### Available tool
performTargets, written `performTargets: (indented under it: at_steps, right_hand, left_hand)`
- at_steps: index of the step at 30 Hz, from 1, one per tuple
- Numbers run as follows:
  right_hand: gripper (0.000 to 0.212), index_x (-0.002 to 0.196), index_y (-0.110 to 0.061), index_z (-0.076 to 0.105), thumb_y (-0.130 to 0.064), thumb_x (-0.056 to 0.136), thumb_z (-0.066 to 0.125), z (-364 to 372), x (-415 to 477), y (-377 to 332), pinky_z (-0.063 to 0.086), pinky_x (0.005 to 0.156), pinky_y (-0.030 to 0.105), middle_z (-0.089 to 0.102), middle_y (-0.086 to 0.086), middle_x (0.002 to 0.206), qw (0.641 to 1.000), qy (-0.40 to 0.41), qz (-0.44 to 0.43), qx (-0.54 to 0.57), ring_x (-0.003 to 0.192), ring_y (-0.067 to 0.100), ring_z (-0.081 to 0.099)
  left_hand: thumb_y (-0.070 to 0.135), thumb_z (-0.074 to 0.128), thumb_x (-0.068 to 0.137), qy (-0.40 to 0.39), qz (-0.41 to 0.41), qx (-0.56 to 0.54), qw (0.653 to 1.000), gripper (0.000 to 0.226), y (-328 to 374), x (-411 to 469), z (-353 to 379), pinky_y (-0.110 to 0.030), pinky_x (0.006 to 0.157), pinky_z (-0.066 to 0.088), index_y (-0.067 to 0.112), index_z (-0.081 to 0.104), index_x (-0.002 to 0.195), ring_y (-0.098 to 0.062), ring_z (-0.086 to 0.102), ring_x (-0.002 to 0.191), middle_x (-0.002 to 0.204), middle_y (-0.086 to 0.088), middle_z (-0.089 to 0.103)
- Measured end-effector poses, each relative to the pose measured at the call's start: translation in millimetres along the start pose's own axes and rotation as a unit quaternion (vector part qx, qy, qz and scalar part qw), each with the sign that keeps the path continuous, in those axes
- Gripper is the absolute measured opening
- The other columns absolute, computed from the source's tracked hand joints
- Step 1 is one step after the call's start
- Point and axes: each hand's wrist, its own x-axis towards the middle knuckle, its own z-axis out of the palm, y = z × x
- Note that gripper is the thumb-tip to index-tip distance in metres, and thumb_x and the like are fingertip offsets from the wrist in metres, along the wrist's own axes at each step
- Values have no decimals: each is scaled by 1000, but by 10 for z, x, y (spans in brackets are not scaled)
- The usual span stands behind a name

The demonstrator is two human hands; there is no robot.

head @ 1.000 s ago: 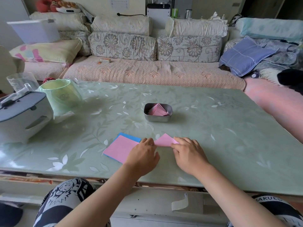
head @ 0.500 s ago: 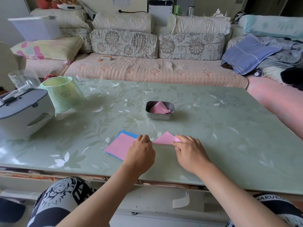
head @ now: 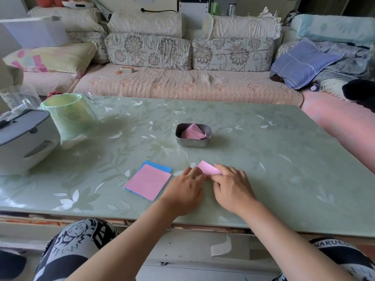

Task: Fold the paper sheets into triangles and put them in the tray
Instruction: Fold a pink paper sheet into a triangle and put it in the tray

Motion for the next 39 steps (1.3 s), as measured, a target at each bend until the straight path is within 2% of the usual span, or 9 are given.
performTargets:
  at_steps: [7,10,15,19,22,28,34,37,39]
  right_hand:
    - [33,116,-39,72,-33,91,51,-75,-16,96,31,102,34,51,-6,148,998,8,63,-1,130,18,48]
    - [32,111,-38,75,-32,88,54,-116,-33,169,33,100,33,55,-7,145,996,14,89,5,126,17,51]
    - [24,98,-36,78,-35,83,59,-155,-46,288,32,94,32,61,-12,137,993,27,111,6,120,16,56]
    - [22,92,-32,79,-32,82,59,-109,-32,313,33,90,32,67,-12,126,995,43,91,3,112,18,59]
    - [17,86,-28,76,-29,82,59,-89,5,329,34,83,33,71,-10,107,995,63,76,5,101,20,62]
    - [28,112,-31,69,-36,86,63,-109,181,375,39,91,36,68,-12,113,997,37,13,61,108,20,58]
    - [33,111,-26,71,-34,79,73,-136,351,372,45,85,37,70,-10,104,993,16,-69,92,96,23,60]
    - [24,105,-25,75,-28,80,76,-135,423,396,44,80,35,71,-10,99,992,31,-80,98,92,22,62]
    - [13,98,-25,77,-25,85,75,-135,454,391,46,80,37,72,-9,94,987,49,-86,127,89,20,65]
  left_hand:
    - [22,40,91,-27,-19,6,999,53,64,66,-21,-32,88,41,34,43,142,-24,40,113,129,-1,43]
    - [23,42,90,-33,-34,6,999,53,93,109,-29,-31,85,36,37,45,141,-23,38,113,126,-2,44]
    - [25,46,92,-49,-48,-26,997,43,82,191,-47,-36,89,44,34,54,133,-24,40,113,120,-3,45]
    - [21,51,94,-41,-65,-85,993,36,8,273,-57,-33,85,44,33,62,126,-23,42,110,111,-3,47]
    - [23,57,93,-35,-65,-109,991,32,-91,342,-31,-19,76,29,31,64,123,-21,44,113,114,-1,50]
    - [33,70,88,-47,-61,-139,987,49,-276,487,-41,-36,102,40,26,56,134,-22,44,119,124,-1,55]
    - [36,66,92,-4,6,-108,994,36,-377,544,-38,-33,90,43,18,65,123,-24,53,102,112,-2,66]
    - [30,60,97,24,52,-100,993,21,-392,547,-51,-29,81,41,13,71,101,-25,56,85,93,-2,69]
    - [31,58,98,39,52,-104,992,21,-387,533,-64,-25,77,40,16,73,103,-23,56,84,92,1,70]
